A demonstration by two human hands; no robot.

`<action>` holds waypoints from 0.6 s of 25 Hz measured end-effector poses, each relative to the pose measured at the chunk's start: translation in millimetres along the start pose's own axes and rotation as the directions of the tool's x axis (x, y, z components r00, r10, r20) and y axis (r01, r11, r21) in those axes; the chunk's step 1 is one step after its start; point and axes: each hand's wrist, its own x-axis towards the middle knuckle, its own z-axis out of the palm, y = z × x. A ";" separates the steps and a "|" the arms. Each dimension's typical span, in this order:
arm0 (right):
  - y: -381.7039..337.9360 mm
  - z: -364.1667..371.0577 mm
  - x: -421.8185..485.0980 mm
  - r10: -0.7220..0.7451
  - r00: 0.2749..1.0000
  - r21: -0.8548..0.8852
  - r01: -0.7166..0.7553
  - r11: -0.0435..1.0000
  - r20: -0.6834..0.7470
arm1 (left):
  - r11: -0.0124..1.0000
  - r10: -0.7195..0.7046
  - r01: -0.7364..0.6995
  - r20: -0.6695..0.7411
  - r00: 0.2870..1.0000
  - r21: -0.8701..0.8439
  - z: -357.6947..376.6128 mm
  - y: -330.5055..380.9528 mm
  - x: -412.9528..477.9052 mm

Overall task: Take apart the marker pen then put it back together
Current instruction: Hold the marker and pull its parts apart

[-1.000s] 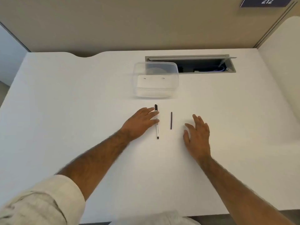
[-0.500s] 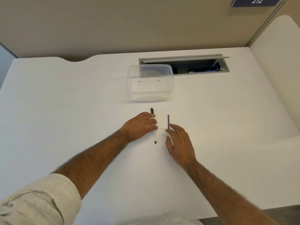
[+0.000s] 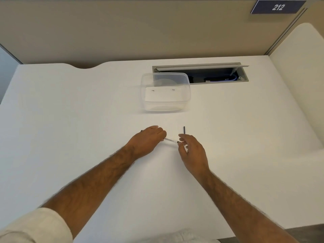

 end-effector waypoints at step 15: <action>-41.5 -12.3 13.1 0.060 0.987 0.385 -0.113 0.916 0.147 | 0.890 -0.267 0.292 0.117 0.956 -0.349 -38.4 33.5 -30.1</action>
